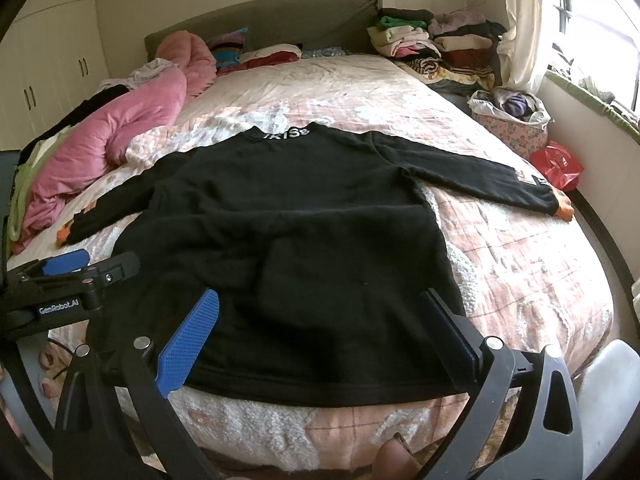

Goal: Fold small clothes

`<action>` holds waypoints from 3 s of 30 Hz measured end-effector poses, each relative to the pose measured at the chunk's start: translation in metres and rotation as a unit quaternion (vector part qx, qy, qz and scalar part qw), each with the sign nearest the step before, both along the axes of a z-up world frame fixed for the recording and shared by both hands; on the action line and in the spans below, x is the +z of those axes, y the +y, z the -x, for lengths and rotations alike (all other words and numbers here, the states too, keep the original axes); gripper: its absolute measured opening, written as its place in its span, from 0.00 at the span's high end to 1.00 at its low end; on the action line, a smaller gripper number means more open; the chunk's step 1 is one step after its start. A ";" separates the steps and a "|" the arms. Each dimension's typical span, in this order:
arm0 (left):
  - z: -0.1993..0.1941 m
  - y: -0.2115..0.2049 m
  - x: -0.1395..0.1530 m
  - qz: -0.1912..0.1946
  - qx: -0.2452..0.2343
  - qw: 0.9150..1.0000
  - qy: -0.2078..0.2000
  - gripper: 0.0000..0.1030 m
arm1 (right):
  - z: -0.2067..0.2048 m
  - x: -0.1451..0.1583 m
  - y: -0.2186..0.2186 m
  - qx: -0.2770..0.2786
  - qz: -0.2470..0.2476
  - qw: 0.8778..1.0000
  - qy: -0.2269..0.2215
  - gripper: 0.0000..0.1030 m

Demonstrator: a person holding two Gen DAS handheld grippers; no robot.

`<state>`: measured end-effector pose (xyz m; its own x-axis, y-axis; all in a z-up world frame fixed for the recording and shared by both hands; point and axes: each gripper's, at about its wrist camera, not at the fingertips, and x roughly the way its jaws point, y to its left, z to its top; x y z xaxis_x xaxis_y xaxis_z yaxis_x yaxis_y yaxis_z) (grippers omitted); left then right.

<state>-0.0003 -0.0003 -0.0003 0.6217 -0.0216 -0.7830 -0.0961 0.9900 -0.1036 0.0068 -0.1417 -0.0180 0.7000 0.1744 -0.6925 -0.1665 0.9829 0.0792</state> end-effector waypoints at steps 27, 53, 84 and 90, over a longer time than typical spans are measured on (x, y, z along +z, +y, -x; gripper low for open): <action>-0.006 0.001 0.007 -0.003 -0.001 1.000 0.000 0.08 | -0.003 0.005 0.000 0.003 0.008 1.000 -0.003 0.04; -0.049 0.016 0.007 0.002 0.012 1.000 -0.001 0.08 | -0.053 0.021 0.007 0.000 -0.014 1.000 -0.012 0.04; -0.129 0.026 0.017 0.010 0.031 0.999 -0.007 0.08 | -0.136 0.045 -0.026 -0.067 -0.036 0.996 -0.043 0.04; -0.143 0.027 0.016 0.006 0.033 0.999 -0.003 0.08 | -0.155 0.043 -0.047 -0.093 -0.033 0.994 -0.041 0.04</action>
<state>0.1424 0.0269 0.0155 0.6275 0.0101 -0.7785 -0.1607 0.9801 -0.1168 0.1618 -0.1889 0.0246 0.7779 0.0789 -0.6234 0.0097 0.9905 0.1375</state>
